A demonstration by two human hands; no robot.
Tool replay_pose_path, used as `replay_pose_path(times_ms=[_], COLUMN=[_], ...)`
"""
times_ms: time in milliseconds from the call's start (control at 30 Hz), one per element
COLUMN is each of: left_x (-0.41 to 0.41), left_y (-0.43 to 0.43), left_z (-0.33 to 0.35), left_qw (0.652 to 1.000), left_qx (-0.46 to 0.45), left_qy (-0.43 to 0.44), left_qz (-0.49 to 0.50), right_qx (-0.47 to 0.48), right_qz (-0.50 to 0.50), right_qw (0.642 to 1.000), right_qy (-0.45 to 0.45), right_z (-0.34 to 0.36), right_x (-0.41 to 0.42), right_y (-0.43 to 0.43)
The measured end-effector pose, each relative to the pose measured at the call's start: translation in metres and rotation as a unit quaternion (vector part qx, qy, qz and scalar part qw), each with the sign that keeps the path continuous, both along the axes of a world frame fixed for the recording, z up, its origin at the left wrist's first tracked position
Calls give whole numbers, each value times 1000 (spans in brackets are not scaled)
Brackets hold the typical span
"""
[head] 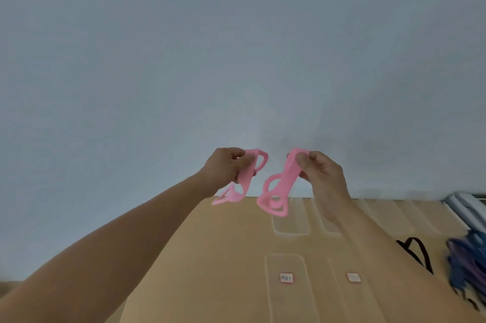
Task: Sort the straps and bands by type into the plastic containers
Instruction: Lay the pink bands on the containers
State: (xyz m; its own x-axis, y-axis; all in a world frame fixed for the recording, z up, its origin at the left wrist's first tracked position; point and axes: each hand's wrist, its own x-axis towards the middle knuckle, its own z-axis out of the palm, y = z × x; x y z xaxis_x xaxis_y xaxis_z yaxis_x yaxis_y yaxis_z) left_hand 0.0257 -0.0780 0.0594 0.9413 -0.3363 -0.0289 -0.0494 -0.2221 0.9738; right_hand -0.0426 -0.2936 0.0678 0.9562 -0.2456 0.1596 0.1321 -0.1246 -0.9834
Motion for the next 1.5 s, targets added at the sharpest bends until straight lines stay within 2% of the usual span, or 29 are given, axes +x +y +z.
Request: replay_pose_path(times_ms=[133, 200, 267, 400, 533, 667, 767, 933, 1000, 1100, 1200, 1267, 1400, 1500], left_x=[-15, -21, -29, -47, -66, -80, -88, -93, -92, -92, -96, -101, -103, -102], left_y=[-34, -50, -65, -99, -138, -165, -176, -180, -180, -182, -188, -193, -197, -191], left_z=[32, 45, 54, 62, 62, 58, 56, 51, 47, 41, 35, 33, 14, -6], left_qw=[999, 998, 994, 987, 985, 961, 952, 950, 970, 996, 992, 985, 975, 982], left_qx=[31, 42, 46, 70, 115, 245, 268, 217, 155, 9, -110, -156, -189, -144], left_qy=[-33, -19, 6, -28, -54, -117, -147, -221, -181, -77, -30, -6, 60, 106], left_qz=[-21, -51, -96, -141, -116, -48, -6, 43, 44, 35, 52, 80, 104, 61], right_qx=[18, 24, 24, 16, 14, 35, 51, 67, 66, 69, 74, 85, 65, 69], right_qz=[-21, -24, -17, 21, 61, 53, 50, 47, 50, 57, 59, 63, 56, 39], right_qw=[999, 999, 998, 999, 998, 998, 997, 997, 997, 996, 995, 994, 996, 996], right_qy=[-30, -40, -48, -25, -6, -7, 0, 6, 9, 9, 17, 20, 27, 41], right_z=[19, 25, 29, 29, 22, 20, 17, 12, 8, 0, -5, -8, -19, -33], right_x=[-18, -29, -39, -56, -74, -86, -91, -92, -91, -90, -87, -85, -80, -78], right_y=[-30, -48, -69, -110, -142, -163, -174, -182, -184, -187, -188, -186, -182, -180])
